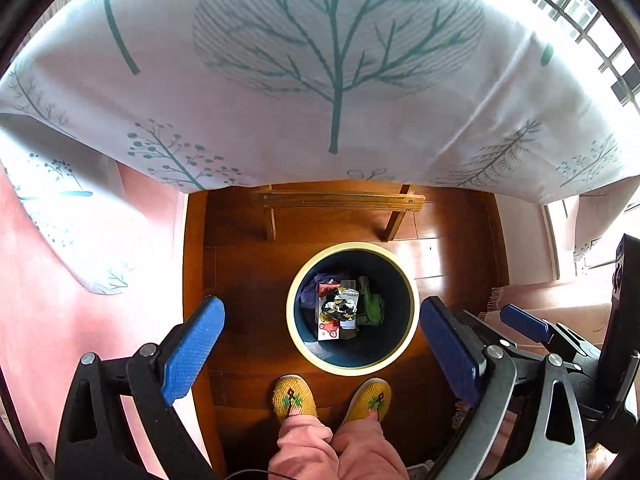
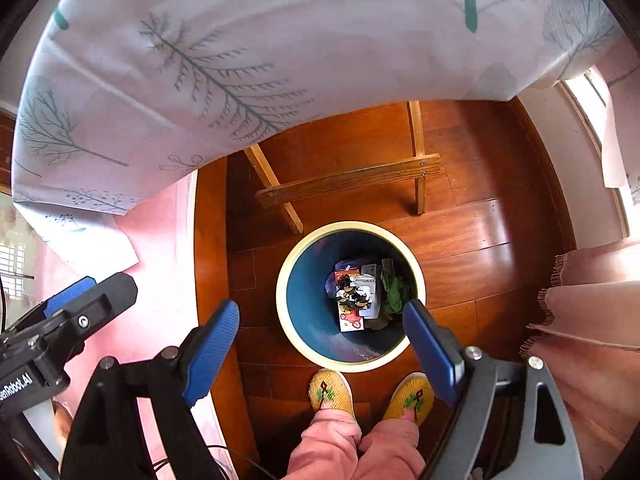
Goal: Collect trash
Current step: 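Raise both tools back toward the table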
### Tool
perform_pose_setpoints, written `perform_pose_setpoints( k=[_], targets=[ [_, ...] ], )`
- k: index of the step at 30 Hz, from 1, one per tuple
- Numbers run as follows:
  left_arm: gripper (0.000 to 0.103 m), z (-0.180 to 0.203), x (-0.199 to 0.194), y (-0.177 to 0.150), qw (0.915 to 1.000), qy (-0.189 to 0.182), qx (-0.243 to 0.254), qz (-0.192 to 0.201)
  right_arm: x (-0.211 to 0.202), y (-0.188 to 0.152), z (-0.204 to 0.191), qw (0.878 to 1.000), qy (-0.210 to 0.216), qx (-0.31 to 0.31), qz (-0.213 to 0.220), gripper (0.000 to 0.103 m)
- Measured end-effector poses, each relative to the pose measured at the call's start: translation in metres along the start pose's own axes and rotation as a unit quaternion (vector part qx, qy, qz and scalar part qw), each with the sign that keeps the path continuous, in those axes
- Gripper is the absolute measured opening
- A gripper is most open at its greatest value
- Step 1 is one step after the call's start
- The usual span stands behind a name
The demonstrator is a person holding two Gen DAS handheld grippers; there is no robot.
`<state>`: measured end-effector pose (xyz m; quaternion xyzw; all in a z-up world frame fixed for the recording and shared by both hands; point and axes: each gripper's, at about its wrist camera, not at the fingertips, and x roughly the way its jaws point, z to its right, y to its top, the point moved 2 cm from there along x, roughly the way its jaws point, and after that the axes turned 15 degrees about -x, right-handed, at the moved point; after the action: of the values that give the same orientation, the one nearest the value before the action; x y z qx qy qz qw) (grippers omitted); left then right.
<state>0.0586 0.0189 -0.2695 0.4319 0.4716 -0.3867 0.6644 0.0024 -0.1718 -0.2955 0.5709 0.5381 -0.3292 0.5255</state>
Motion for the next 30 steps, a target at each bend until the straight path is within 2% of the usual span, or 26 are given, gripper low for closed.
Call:
perform_pose_setpoints(
  k=[8,16,23,30],
  targets=[
    [0.097,0.012,-0.091,0.019,0.9994,0.013,0.001,0.033,-0.089,0.018,-0.023,0.999,0.0,-0.036,0.019,0.085],
    [0.097,0.027,-0.183,0.036,0.9964,0.022,0.022,0.079,-0.176,0.04,-0.044,0.994,-0.014,-0.089,0.062,0.085],
    [0.097,0.053,-0.245,0.054,0.9899,0.035,0.048,0.129,-0.228,0.06,-0.051,0.988,-0.009,-0.119,0.095,0.085],
    [0.097,0.07,-0.282,0.074,0.9827,0.043,0.056,0.171,-0.251,0.087,-0.048,0.982,-0.003,-0.146,0.121,0.085]
  ],
)
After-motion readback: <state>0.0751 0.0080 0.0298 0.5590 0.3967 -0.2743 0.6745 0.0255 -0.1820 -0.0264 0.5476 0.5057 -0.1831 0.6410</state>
